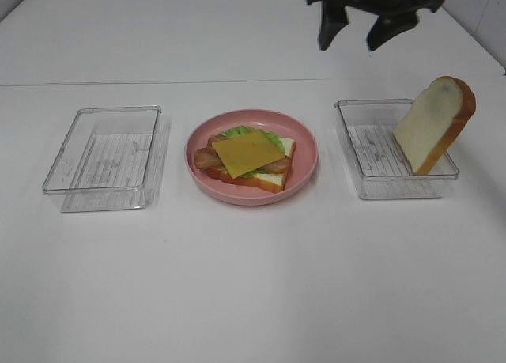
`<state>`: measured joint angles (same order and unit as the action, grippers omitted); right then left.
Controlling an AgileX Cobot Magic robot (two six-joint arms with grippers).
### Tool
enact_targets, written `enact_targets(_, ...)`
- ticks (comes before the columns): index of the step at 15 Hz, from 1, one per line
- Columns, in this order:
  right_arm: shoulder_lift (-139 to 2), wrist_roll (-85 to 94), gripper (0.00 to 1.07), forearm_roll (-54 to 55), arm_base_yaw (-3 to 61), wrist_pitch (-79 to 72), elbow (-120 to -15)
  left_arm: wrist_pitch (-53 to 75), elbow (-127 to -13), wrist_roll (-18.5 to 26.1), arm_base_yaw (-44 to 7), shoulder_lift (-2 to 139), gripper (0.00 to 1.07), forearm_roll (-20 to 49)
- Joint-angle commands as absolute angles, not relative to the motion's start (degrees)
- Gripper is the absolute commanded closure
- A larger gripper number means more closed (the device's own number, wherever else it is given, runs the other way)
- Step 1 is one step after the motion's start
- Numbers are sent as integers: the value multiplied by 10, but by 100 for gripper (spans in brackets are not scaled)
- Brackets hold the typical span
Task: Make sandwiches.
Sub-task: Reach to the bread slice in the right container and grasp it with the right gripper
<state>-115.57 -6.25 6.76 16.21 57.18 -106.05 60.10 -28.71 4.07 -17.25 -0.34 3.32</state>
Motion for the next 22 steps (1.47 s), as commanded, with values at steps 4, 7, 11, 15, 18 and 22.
enact_targets(4, -1135, -65, 40, -3, 56, 682, -1065, 596, -286, 40, -173, -16, 39, 34)
enact_targets(7, -1138, -50, 36, 0, 13, 692, -1065, 596, -286, 40, -173, -16, 39, 34)
enact_targets(11, -1171, -12, 35, 40, -15, 698, -1065, 596, -286, 40, -173, -16, 39, 34)
enact_targets(15, -1206, 0, 35, 42, -14, 675, -1065, 596, -286, 40, -173, -16, 39, 34)
enact_targets(18, -1218, 0, 35, 39, -14, 646, -1065, 596, -286, 40, -173, -16, 39, 34)
enact_targets(22, -1230, 6, 36, 40, -14, 631, -1065, 596, -286, 40, -173, -16, 39, 34)
